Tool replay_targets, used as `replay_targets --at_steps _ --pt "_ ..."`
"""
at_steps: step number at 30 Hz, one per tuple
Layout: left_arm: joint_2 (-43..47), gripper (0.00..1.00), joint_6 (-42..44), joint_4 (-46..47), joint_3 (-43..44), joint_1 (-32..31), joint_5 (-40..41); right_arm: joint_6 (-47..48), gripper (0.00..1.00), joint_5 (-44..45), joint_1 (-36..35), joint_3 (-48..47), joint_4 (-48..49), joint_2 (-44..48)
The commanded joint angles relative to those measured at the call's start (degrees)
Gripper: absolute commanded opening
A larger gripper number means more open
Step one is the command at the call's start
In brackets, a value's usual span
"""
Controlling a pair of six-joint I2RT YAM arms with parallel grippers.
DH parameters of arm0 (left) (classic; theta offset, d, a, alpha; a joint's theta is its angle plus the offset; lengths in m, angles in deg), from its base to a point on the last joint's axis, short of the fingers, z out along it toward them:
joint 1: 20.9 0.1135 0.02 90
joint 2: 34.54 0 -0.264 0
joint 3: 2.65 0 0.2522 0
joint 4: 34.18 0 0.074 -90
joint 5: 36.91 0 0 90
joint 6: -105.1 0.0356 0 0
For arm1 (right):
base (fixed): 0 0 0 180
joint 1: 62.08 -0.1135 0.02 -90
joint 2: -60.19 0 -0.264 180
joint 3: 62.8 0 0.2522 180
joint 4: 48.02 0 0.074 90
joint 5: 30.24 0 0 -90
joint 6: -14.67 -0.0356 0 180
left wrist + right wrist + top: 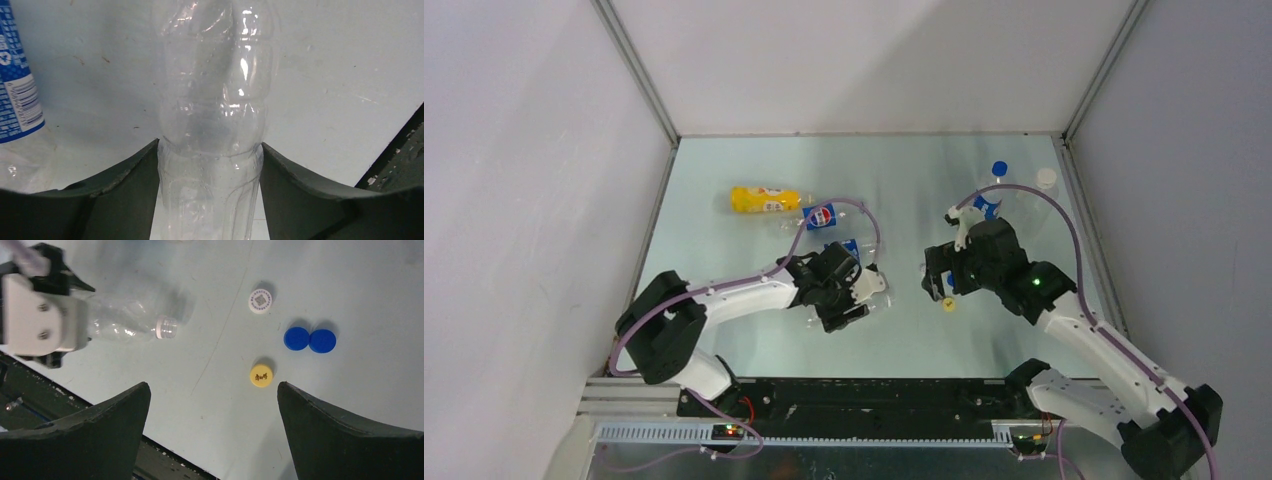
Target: Screw on the bottle caps
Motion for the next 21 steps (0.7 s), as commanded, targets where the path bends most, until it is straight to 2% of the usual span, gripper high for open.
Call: replay_targets --at_steps 1,8,14,18,21 --pt "5.13 0.66 -1.42 3.59 -0.22 -0.34 -2.26 -3.15 1.00 3.28 1.12 -1.73 0.20 -4.25" --pt "15.54 0.50 -4.16 7.67 -4.17 -0.30 -1.25 -3.44 0.99 3.31 3.62 -3.86 1.92 -11.28" --pt "26.95 0.26 -5.92 12.07 -9.00 -0.27 -1.29 -2.53 0.92 5.61 4.99 -7.82 2.24 -19.91" --pt "36.36 0.09 -7.77 19.00 -13.35 -0.26 -2.32 -1.90 0.88 5.71 5.63 -10.98 1.84 -26.20" --pt "43.93 0.04 -9.20 25.30 -17.48 -0.22 -1.57 -1.55 0.83 5.73 6.07 -13.29 1.46 -31.24"
